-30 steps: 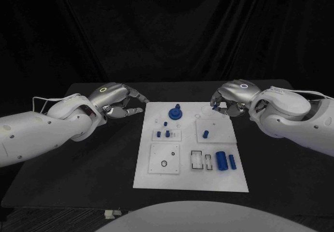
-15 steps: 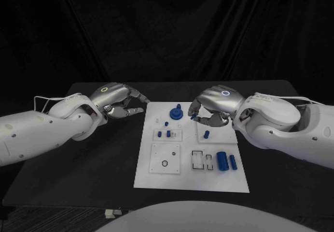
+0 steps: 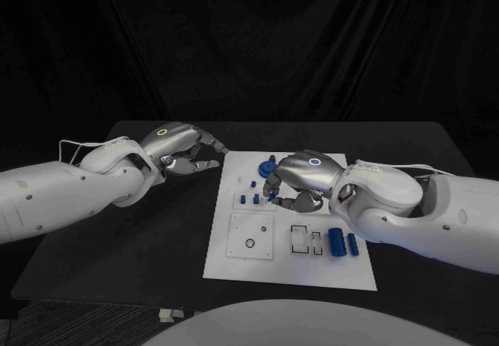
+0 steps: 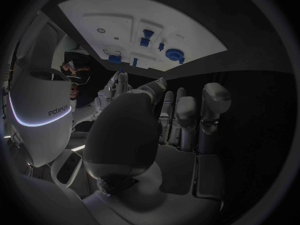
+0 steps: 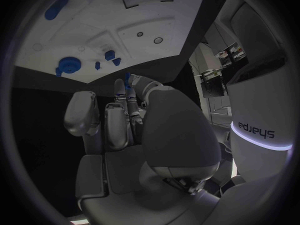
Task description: Assemble the parts on the task board
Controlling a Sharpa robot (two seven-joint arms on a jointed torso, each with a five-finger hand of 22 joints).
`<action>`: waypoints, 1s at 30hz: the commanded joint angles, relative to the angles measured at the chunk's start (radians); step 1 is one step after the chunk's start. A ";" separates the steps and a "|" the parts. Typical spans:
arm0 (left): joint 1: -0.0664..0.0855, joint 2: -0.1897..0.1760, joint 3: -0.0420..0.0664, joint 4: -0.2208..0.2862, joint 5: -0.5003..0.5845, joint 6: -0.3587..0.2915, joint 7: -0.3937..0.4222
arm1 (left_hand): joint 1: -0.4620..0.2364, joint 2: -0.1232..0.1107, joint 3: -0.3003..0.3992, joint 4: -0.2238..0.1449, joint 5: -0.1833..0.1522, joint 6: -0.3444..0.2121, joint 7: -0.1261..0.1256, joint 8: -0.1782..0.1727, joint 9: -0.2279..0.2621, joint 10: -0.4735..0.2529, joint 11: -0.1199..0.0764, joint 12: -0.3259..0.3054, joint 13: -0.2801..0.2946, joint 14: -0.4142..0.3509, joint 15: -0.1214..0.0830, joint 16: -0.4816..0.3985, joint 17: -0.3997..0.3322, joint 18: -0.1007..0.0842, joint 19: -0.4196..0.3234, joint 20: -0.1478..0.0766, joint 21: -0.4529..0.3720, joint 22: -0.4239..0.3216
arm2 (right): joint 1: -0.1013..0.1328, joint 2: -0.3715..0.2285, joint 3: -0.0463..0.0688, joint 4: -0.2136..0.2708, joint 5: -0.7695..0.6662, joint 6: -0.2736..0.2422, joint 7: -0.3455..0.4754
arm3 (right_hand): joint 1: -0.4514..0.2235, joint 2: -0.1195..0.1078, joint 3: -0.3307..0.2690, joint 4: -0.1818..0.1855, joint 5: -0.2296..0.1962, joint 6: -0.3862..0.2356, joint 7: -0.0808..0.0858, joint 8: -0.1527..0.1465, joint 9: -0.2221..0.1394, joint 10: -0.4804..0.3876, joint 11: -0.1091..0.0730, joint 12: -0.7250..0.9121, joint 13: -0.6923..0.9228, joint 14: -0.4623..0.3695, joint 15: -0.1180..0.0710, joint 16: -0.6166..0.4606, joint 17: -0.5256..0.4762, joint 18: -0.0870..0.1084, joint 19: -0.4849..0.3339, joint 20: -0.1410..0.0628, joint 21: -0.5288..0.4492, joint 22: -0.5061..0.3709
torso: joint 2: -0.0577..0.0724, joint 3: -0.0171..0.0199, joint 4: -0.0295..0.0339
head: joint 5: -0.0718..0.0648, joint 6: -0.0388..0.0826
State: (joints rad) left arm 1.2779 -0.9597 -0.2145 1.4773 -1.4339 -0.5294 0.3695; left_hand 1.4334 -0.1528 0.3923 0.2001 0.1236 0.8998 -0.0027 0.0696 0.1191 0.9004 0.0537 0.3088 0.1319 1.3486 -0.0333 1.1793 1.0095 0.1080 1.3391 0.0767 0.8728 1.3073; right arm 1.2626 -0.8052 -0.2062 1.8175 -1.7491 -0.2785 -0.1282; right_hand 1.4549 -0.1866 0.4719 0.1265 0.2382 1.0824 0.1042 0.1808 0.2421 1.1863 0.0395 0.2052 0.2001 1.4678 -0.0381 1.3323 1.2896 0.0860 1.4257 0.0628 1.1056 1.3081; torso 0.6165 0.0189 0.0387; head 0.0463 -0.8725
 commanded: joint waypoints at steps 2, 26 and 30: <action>-0.001 0.001 0.001 0.004 0.007 0.005 0.010 | 0.009 0.002 0.006 0.000 0.006 0.000 0.009 -0.004 -0.001 -0.003 0.007 0.007 0.000 -0.002 0.006 -0.007 -0.002 0.005 -0.005 0.004 -0.005 0.110 | -0.027 0.020 0.000 -0.015 -0.001 0.041 -0.005 | -0.009 0.002 0.002 -0.006 -0.006 -0.003 0.006 -0.007 0.002 0.001 0.008 -0.005 -0.001 0.032 0.009 0.000 -0.001 -0.001 -0.003 0.007 -0.006 0.147 | 0.000 0.0001 -0.0001 | 0.003 0.000; -0.002 0.002 0.001 0.006 0.007 0.005 0.014 | 0.009 0.003 0.007 0.001 0.007 -0.001 0.010 -0.004 -0.002 -0.003 0.008 0.008 0.000 -0.007 0.006 -0.015 -0.013 0.007 -0.009 0.005 -0.017 0.108 | -0.109 0.084 0.000 -0.085 -0.011 0.083 0.001 | -0.007 0.004 0.004 -0.010 -0.004 -0.009 0.011 -0.011 0.002 -0.002 0.012 -0.007 -0.003 0.030 0.012 -0.004 -0.006 0.001 -0.007 0.011 -0.013 0.146 | 0.000 -0.0004 -0.0007 | 0.020 0.000; -0.003 0.000 0.001 0.006 0.007 0.005 0.014 | 0.009 0.003 0.007 0.001 0.007 -0.001 0.010 -0.004 -0.002 -0.003 0.008 0.008 0.000 -0.007 0.006 -0.015 -0.013 0.007 -0.009 0.005 -0.017 0.108 | -0.115 0.087 0.000 -0.091 -0.016 0.083 0.002 | -0.007 0.004 0.004 -0.011 -0.004 -0.010 0.011 -0.011 0.002 -0.002 0.013 -0.007 -0.003 0.029 0.013 -0.005 -0.007 0.001 -0.007 0.011 -0.014 0.145 | -0.001 -0.0008 -0.0002 | 0.021 0.000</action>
State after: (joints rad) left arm 1.2767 -0.9598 -0.2145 1.4805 -1.4338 -0.5260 0.3701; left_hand 1.4334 -0.1528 0.3922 0.2001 0.1236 0.8969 0.0002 0.0697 0.1185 0.8966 0.0573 0.3126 0.1318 1.3437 -0.0284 1.1675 0.9974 0.1080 1.3354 0.0803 0.8590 1.3079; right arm 1.1509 -0.7192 -0.2068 1.7273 -1.7514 -0.2085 -0.1255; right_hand 1.4549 -0.1867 0.4774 0.1211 0.2381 1.0753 0.1112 0.1730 0.2425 1.1825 0.0433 0.2013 0.1984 1.4670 -0.0320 1.3323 1.2837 0.0860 1.4186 0.0699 1.0970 1.3078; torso 0.6161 0.0186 0.0379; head 0.0663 -0.8725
